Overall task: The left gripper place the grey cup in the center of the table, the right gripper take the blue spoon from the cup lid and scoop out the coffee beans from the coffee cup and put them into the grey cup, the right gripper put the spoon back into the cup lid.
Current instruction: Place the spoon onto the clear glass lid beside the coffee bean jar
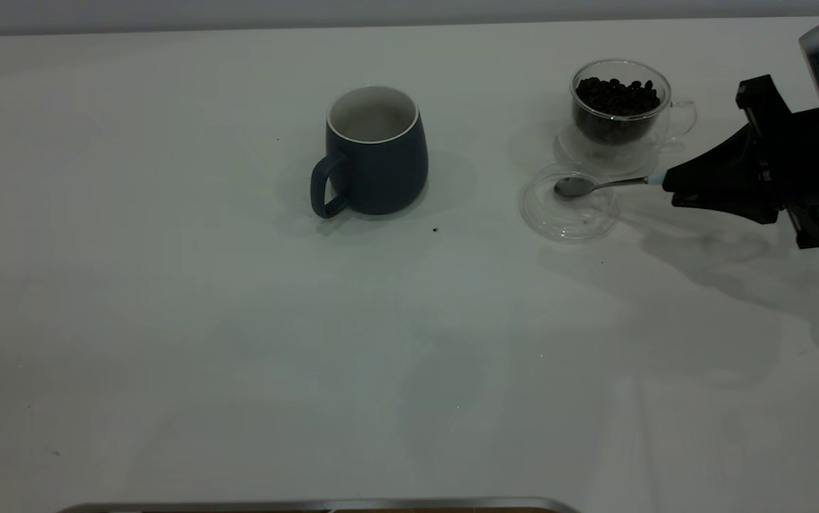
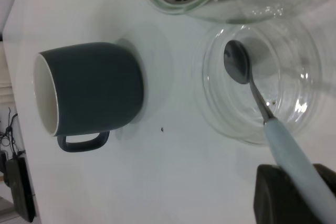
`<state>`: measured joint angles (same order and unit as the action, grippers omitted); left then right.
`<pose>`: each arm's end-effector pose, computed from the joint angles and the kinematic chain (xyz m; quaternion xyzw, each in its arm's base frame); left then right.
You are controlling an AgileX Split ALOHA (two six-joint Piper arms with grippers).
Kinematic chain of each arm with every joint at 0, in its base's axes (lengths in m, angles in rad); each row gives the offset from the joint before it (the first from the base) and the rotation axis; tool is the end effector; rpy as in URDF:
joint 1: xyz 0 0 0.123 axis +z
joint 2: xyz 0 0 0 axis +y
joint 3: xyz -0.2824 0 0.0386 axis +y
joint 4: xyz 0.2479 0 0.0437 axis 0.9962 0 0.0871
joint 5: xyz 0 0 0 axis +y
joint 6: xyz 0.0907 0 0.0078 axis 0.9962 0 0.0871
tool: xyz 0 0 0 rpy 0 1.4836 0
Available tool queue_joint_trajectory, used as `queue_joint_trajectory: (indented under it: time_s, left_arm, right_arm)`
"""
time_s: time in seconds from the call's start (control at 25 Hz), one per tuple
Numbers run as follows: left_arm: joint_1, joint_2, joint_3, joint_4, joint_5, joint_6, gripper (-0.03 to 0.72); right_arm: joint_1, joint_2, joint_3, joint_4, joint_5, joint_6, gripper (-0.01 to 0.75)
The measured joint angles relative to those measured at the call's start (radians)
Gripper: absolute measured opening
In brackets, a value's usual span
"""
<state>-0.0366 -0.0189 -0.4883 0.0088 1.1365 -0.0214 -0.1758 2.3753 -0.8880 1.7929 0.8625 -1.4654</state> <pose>-0.0097 0.0011 0.2678 0.0063 0.8706 -0.0099 0.4919 0.3264 0.0106 -0.0080 0.1898 0.8777 0.4179 0.1379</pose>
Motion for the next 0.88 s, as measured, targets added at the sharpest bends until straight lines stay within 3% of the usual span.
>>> queue_joint_trajectory:
  time_s: [0.68, 0.88]
  left_arm:
    - [0.000, 0.000, 0.000, -0.001, 0.000, 0.002, 0.497]
    - [0.000, 0.000, 0.000, -0.001, 0.000, 0.002, 0.497]
  right_arm:
    - [0.028, 0.090, -0.070, 0.000, 0.061, -0.091, 0.109]
    - [0.027, 0.090, -0.070, 0.000, 0.061, -0.119, 0.185]
